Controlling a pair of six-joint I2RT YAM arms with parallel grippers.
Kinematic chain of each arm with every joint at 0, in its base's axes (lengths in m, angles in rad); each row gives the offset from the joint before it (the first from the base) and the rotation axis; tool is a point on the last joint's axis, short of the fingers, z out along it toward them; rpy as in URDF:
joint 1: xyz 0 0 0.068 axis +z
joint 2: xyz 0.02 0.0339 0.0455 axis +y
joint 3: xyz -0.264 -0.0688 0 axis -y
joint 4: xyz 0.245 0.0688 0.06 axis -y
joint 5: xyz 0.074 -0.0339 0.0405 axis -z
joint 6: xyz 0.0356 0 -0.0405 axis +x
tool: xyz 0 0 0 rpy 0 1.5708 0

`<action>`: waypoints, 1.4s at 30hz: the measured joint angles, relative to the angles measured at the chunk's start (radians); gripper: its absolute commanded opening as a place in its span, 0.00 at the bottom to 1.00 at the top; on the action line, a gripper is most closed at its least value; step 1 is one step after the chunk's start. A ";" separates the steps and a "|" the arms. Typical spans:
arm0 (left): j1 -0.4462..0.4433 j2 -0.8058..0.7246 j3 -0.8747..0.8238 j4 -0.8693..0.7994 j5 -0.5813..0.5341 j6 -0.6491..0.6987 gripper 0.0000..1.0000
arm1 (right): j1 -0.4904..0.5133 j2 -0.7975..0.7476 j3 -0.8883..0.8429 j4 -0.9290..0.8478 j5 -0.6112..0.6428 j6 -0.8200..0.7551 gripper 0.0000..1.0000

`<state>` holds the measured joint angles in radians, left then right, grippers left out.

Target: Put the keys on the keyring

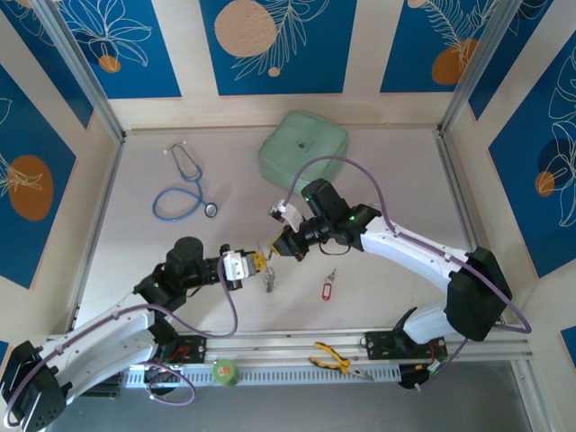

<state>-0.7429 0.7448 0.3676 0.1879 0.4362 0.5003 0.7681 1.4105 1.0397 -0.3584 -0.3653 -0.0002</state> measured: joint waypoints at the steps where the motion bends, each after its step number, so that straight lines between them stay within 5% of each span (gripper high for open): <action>1: 0.000 0.000 -0.003 0.010 -0.011 -0.026 0.00 | 0.000 -0.001 0.000 0.000 0.007 -0.007 0.00; 6: 0.000 0.004 -0.003 0.031 -0.047 -0.188 0.00 | 0.005 -0.087 -0.078 0.056 0.073 -0.116 0.00; 13: 0.000 0.017 0.029 -0.029 -0.063 -0.460 0.00 | 0.079 -0.240 -0.216 0.188 0.156 -0.465 0.00; 22: 0.000 0.029 0.087 -0.112 -0.010 -0.645 0.00 | 0.143 -0.285 -0.297 0.333 0.277 -0.827 0.00; 42: 0.000 0.086 0.099 -0.122 0.036 -0.731 0.00 | 0.190 -0.291 -0.296 0.312 0.337 -0.969 0.00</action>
<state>-0.7425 0.8310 0.4667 0.0654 0.4725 -0.2310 0.9585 1.1198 0.7433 -0.0463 -0.0280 -0.9688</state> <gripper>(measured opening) 0.064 0.050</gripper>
